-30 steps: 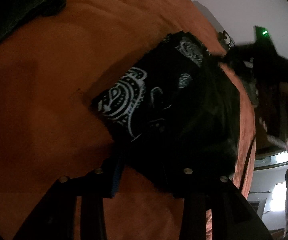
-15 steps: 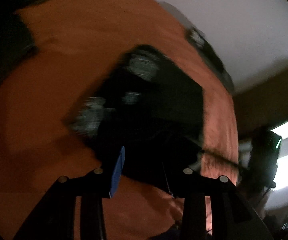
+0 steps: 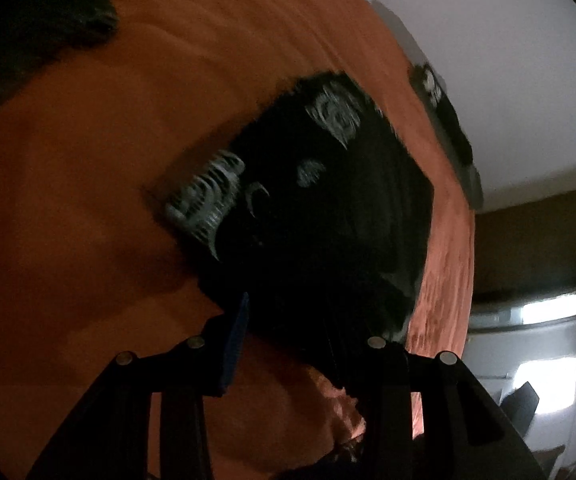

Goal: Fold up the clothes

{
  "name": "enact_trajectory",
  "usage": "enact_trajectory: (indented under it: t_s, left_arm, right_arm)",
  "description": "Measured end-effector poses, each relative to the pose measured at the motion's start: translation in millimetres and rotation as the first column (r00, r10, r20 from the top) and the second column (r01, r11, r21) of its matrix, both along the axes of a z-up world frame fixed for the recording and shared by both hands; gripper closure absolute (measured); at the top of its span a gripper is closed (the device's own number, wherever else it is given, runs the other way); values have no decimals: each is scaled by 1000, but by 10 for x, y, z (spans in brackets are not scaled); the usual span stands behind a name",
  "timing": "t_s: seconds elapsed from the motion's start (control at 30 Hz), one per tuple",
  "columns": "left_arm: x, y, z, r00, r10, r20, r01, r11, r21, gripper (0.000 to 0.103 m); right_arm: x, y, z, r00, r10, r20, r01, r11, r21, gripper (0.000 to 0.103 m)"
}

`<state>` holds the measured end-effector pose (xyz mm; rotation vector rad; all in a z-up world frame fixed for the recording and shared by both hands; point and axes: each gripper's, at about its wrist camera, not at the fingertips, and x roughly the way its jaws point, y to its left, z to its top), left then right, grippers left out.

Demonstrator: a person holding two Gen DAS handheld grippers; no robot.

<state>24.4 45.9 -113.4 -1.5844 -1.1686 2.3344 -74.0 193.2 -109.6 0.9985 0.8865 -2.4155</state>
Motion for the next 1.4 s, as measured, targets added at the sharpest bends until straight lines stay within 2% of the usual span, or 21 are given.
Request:
enact_trajectory:
  t_s: [0.03, 0.13, 0.2, 0.23, 0.37, 0.4, 0.43, 0.47, 0.53, 0.57, 0.67, 0.77, 0.83, 0.9, 1.0, 1.07, 1.1, 1.17, 1.23, 1.33, 1.4]
  left_arm:
    - [12, -18, -12, 1000, 7, 4, -7, 1000, -4, 63]
    - [36, 23, -72, 1000, 3, 31, -2, 1000, -24, 63]
    - [34, 117, -115, 999, -16, 43, 17, 1000, -21, 63]
    - [56, 151, -109, 998, -27, 48, 28, 999, -21, 63]
    - [231, 355, -13, 996, -81, 33, 80, 996, 32, 63]
    - [270, 405, 29, 996, -86, 20, 86, 996, 7, 63]
    - [309, 461, 76, 996, -90, 7, 90, 995, -37, 63]
    - [343, 525, 126, 995, -96, -3, 95, 989, -117, 63]
    - [320, 649, 165, 994, -110, -4, 104, 950, -295, 63]
    - [303, 685, 137, 993, -120, 3, 114, 938, -328, 63]
    - [264, 748, 46, 993, -114, -9, 104, 934, -343, 63]
    - [204, 782, -10, 996, -72, -53, 50, 942, -332, 57]
    - [157, 796, -21, 995, -41, -93, 9, 946, -325, 48]
    - [94, 804, -67, 995, -16, -96, -17, 944, -329, 48]
    - [37, 724, -194, 999, 32, -31, -41, 925, -378, 48]
    - [54, 637, -257, 997, 72, 11, -62, 916, -397, 48]
    - [81, 568, -254, 996, 86, 12, -75, 920, -384, 48]
    - [146, 409, -210, 994, 108, 10, -98, 933, -347, 48]
    - [204, 243, -180, 989, 145, 22, -132, 946, -297, 48]
    - [259, -26, -140, 974, 223, 46, -207, 953, -219, 48]
    - [282, -187, -79, 965, 260, 44, -251, 955, -156, 48]
  right_arm:
    - [-19, -17, -12, 999, 2, -34, -1, 1000, 27, 64]
    - [-77, -67, -47, 991, 14, -136, 1, 994, 109, 96]
    - [-116, -100, -71, 979, 27, -203, 7, 987, 163, 97]
    - [-112, -92, -52, 975, 29, -219, 7, 987, 159, 98]
    - [-81, 47, 98, 989, 2, -146, 2, 1000, 27, 99]
    - [-127, 59, 103, 991, -4, -133, 7, 1000, 18, 99]
    - [-176, 75, 104, 992, -10, -124, 11, 1000, 10, 99]
    - [-203, 86, 95, 993, -17, -121, 17, 1000, 2, 99]
    - [-207, 47, 67, 994, -8, -113, 11, 1000, 27, 99]
    - [-197, 17, 30, 994, 3, -105, 2, 999, 51, 98]
    - [-173, -33, -110, 996, 32, -79, -24, 994, 102, 98]
    - [-104, 25, 66, 993, 27, -114, -28, 1000, -7, 98]
    - [-24, 43, 172, 988, 38, -149, -44, 998, -36, 98]
    - [58, 21, 198, 981, 76, -177, -76, 997, 3, 98]
    - [161, -52, -26, 972, 165, -170, -138, 978, 159, 96]
    - [217, -84, -226, 969, 192, -154, -144, 951, 274, 84]
    - [240, -80, -238, 971, 187, -148, -140, 950, 279, 81]
    - [256, -39, -146, 980, 160, -114, -133, 968, 214, 70]
    - [258, 29, 70, 989, 134, -68, -129, 989, 76, 66]
    - [277, 117, 361, 992, 119, -44, -123, 986, -112, 66]
    - [213, 73, 358, 994, 108, -15, -109, 984, -141, 66]
